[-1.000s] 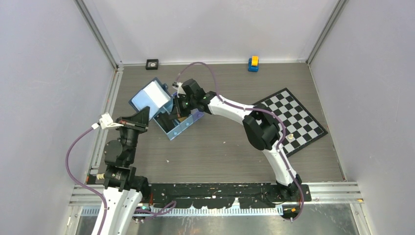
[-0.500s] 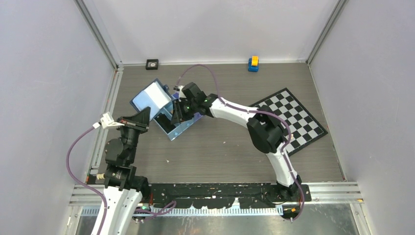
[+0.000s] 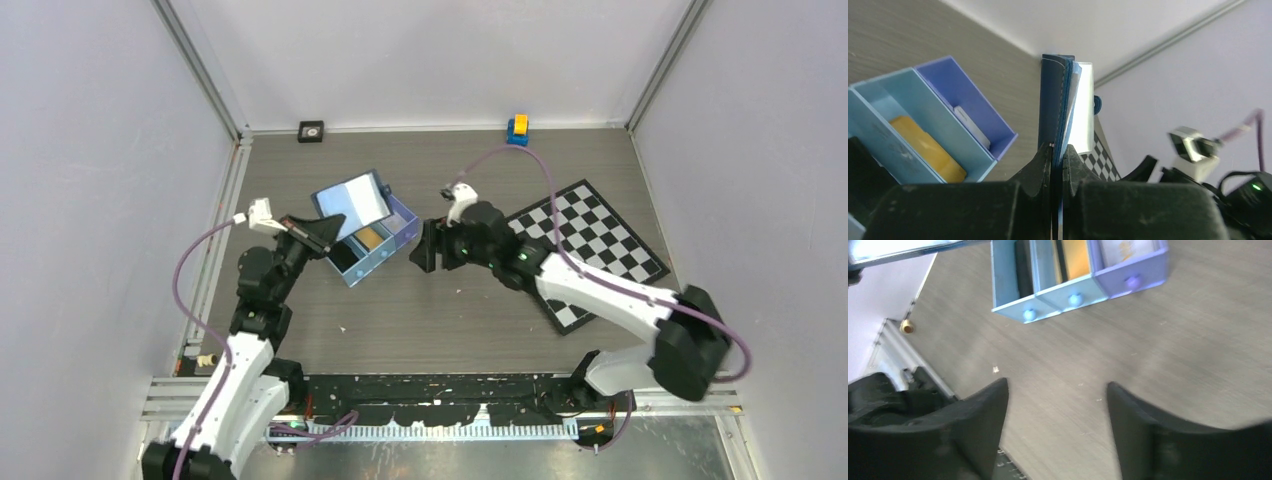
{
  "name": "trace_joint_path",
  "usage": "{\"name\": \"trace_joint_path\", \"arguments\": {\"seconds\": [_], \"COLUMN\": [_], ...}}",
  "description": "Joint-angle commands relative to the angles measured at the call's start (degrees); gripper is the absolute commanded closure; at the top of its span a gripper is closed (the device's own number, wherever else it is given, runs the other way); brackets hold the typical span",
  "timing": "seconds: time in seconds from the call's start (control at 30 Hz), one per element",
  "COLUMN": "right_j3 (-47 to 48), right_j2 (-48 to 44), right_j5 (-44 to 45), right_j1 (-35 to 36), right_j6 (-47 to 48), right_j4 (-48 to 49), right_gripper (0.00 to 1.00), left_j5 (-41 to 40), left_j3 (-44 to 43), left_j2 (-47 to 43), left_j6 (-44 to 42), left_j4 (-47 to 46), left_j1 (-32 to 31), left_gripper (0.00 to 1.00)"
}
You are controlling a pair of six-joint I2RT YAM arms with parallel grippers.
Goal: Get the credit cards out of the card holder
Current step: Place the card holder at the center of the board.
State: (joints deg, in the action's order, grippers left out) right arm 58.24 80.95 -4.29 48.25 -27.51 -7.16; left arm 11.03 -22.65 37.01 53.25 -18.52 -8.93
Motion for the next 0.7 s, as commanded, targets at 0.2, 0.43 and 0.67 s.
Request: {"name": "trace_joint_path", "arguments": {"seconds": [0.2,0.43,0.67], "right_j3": [-17.5,-24.0,-25.2], "right_j2": [-14.7,-17.5,-18.7], "right_j5": [15.7,11.0,10.8], "right_j1": [-0.6,-1.5,-2.5], "right_j6": [2.2,0.6,-1.1], "right_j4": [21.3,31.8,33.4], "right_gripper": [0.00,0.01,0.02], "left_j5": [17.9,25.1,25.7], "left_j3": [-3.8,-7.4,-9.6], "left_j2": [18.9,24.2,28.8], "left_j6": [0.5,-4.5,-5.5], "left_j4": [-24.5,-27.5,-27.6], "left_j1": [-4.8,-10.0,-15.9], "left_gripper": [1.00,1.00,1.00]}}
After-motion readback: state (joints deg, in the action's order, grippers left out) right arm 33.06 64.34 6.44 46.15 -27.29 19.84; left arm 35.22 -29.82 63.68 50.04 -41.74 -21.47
